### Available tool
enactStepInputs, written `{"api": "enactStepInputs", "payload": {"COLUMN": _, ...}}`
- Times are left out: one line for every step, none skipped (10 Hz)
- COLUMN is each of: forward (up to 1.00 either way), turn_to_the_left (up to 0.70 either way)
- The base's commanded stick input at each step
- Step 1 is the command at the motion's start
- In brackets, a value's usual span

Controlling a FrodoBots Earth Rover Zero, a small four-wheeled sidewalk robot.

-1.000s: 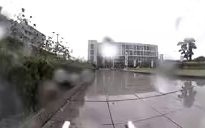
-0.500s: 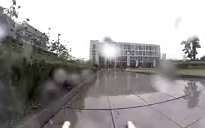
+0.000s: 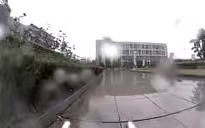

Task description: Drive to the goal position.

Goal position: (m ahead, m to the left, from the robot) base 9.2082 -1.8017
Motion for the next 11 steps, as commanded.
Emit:
{"api": "enactStepInputs", "payload": {"forward": 0.7, "turn_to_the_left": 0.0}}
{"api": "enactStepInputs", "payload": {"forward": 0.7, "turn_to_the_left": 0.0}}
{"api": "enactStepInputs", "payload": {"forward": 0.7, "turn_to_the_left": 0.0}}
{"api": "enactStepInputs", "payload": {"forward": 0.7, "turn_to_the_left": 0.0}}
{"api": "enactStepInputs", "payload": {"forward": 0.7, "turn_to_the_left": -0.07}}
{"api": "enactStepInputs", "payload": {"forward": 0.7, "turn_to_the_left": -0.14}}
{"api": "enactStepInputs", "payload": {"forward": 0.7, "turn_to_the_left": -0.14}}
{"api": "enactStepInputs", "payload": {"forward": 0.7, "turn_to_the_left": -0.14}}
{"api": "enactStepInputs", "payload": {"forward": 0.7, "turn_to_the_left": -0.14}}
{"api": "enactStepInputs", "payload": {"forward": 0.7, "turn_to_the_left": -0.14}}
{"api": "enactStepInputs", "payload": {"forward": 0.7, "turn_to_the_left": -0.14}}
